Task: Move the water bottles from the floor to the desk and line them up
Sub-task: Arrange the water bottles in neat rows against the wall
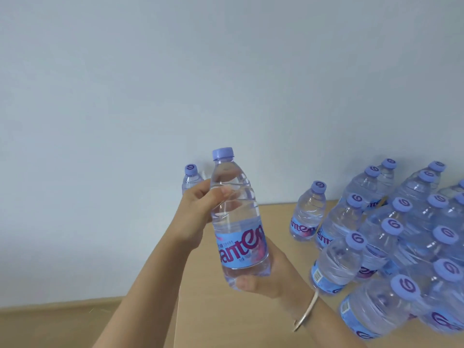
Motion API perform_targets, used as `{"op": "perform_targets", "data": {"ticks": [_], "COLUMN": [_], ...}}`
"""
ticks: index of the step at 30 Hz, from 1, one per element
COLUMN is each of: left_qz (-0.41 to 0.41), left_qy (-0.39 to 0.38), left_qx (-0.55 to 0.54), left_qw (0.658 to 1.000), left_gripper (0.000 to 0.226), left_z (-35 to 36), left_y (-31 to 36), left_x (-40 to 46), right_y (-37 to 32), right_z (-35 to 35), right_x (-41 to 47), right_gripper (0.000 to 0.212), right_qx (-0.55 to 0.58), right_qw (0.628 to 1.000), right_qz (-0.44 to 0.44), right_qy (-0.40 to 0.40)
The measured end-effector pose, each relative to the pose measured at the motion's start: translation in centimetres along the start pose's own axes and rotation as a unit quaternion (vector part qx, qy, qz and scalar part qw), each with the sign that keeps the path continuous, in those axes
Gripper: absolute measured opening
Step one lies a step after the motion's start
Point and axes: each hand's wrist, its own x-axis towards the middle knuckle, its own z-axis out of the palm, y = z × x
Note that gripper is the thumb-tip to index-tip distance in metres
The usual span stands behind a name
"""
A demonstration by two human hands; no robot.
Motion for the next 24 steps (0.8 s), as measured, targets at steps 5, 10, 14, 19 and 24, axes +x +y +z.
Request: {"op": "perform_targets", "data": {"ticks": [5, 10, 14, 19, 24], "left_qz": [-0.01, -0.048, -0.064, -0.095, -0.102], "left_qy": [-0.041, -0.05, 0.02, 0.161, 0.155], "left_qx": [0.031, 0.059, 0.027, 0.029, 0.057], "left_qw": [0.999, 0.996, 0.997, 0.982, 0.981], "left_gripper": [0.054, 0.046, 0.045, 0.038, 0.044], "left_z": [-2.2, -6.3, -9.2, -10.4, -11.1], "left_y": [0.6, 0.7, -0.9, -2.6, -2.7], "left_x": [0.1, 0.1, -1.0, -1.3, -0.8], "right_y": [-0.1, 0.9, 5.1, 7.3, 8.6], "right_z": [0.7, 1.5, 3.0, 5.3, 5.8], "right_x": [1.4, 3.1, 5.1, 6.7, 7.7], "right_gripper": [0.036, 0.031, 0.051, 0.067, 0.065], "right_qx": [0.016, 0.006, -0.141, -0.305, -0.31], "right_qw": [1.0, 0.995, 0.981, 0.935, 0.932], "right_qz": [-0.004, 0.036, 0.124, 0.178, 0.175], "right_qy": [-0.018, -0.096, -0.043, 0.045, 0.065]}}
